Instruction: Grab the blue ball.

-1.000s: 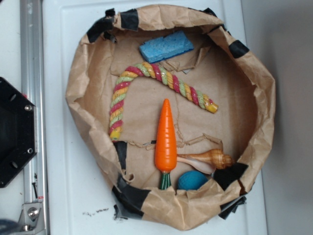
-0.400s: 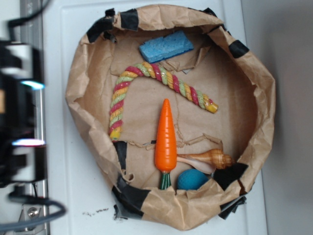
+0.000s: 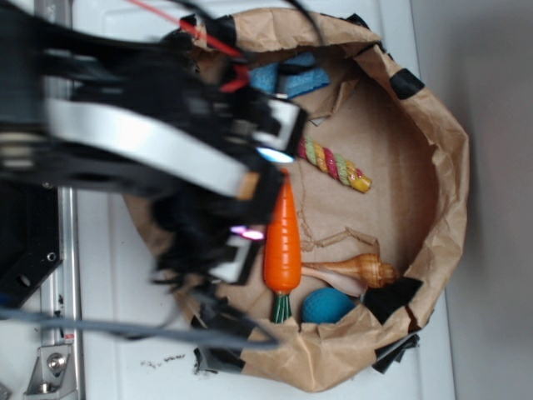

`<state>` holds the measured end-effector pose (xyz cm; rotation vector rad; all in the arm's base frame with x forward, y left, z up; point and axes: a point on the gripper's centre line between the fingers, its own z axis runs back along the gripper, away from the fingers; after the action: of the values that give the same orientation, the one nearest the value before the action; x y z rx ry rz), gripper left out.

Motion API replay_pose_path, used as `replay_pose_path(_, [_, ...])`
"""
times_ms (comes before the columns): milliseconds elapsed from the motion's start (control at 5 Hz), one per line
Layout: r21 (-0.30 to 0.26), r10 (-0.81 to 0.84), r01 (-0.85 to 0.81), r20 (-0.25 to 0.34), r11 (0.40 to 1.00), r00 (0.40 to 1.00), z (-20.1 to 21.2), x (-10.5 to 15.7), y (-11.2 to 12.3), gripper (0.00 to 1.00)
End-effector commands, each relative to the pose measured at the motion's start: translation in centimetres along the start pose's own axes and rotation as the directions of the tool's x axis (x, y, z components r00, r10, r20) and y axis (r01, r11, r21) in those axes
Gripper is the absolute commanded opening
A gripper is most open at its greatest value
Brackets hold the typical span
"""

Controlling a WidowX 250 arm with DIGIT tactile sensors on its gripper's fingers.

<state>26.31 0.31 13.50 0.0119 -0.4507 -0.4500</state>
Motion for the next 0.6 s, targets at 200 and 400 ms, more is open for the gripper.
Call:
replay_pose_path(200, [-0.142, -0.311, 0.315, 0.049, 0.939, 0.949, -5.5, 4.5, -1.9, 1.0])
replay_pose_path(400, [-0.204, -0.463, 0.48, 0.127, 0.853, 0.877, -3.8, 3.0, -4.9, 1.0])
